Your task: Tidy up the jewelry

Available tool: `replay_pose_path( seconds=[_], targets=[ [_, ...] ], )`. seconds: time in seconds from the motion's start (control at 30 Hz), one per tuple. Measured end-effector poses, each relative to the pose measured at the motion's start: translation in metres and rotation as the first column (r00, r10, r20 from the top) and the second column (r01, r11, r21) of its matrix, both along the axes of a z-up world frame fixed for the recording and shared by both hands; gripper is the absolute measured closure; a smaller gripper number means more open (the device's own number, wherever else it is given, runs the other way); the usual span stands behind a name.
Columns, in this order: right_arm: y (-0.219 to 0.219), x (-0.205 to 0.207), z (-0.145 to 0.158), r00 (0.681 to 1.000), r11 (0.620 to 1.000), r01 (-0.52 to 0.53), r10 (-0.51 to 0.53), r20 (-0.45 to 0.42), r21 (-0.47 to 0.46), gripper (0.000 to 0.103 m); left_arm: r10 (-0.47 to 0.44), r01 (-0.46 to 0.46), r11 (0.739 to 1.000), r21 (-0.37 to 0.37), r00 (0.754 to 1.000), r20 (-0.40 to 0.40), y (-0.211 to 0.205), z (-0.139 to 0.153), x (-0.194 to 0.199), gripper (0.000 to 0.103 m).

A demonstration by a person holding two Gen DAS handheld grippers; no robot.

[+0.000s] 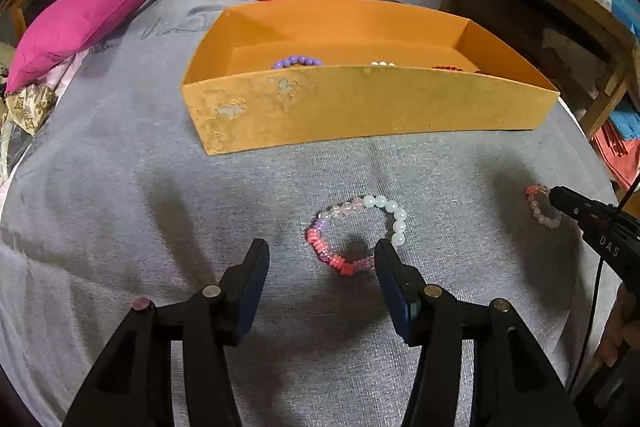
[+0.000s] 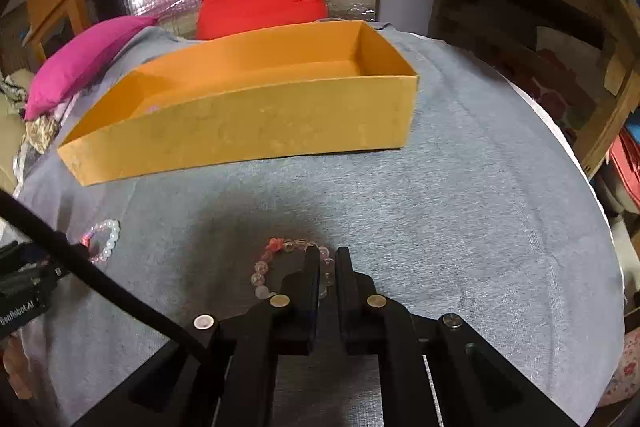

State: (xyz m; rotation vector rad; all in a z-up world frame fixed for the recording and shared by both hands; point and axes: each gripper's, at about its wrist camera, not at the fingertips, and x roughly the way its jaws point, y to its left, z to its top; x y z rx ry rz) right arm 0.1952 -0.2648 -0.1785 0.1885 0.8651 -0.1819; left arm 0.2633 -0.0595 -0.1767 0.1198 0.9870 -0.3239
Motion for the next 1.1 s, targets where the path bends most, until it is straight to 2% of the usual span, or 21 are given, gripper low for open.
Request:
replay_pose_path(
  seconds=[0.27,0.5,0.67,0.73,0.87,0.97,1.1],
  targets=[
    [-0.02,-0.008,0.007,1.0,0.997,0.021,-0.023,0.019,0.069,0.094,-0.023,0.023,1.0,-0.013,1.0,-0.017,-0.005,-0.003,0.0,0.047],
    [-0.031,-0.003,0.002,0.999,0.99,0.034,-0.034,-0.004,0.134,0.094,-0.045,0.044,0.998,-0.039,0.999,-0.011,-0.008,-0.006,0.0,0.048],
    [-0.028,0.0,-0.003,0.999,0.992,0.024,-0.02,-0.034,0.126,0.094,-0.057,0.057,0.998,-0.025,0.998,0.004,-0.011,-0.006,-0.003,0.065],
    [-0.027,0.001,-0.004,0.999,0.993,0.025,-0.02,-0.043,0.118,0.094,-0.058,0.058,0.998,-0.022,0.998,0.005,-0.011,-0.006,-0.003,0.065],
    [-0.022,0.001,-0.005,0.999,0.996,0.019,-0.015,-0.05,0.089,0.091,-0.058,0.058,0.998,-0.027,0.998,0.005,-0.01,-0.005,-0.004,0.075],
    [-0.015,0.003,-0.007,0.998,0.999,0.002,0.001,-0.058,0.044,0.088,-0.061,0.061,0.998,-0.028,0.998,0.006,-0.01,-0.005,-0.005,0.085],
    [-0.003,0.004,-0.007,0.998,0.999,-0.027,0.024,-0.062,-0.035,0.09,-0.064,0.064,0.997,-0.048,0.998,0.004,-0.008,-0.004,-0.003,0.088]
  ],
)
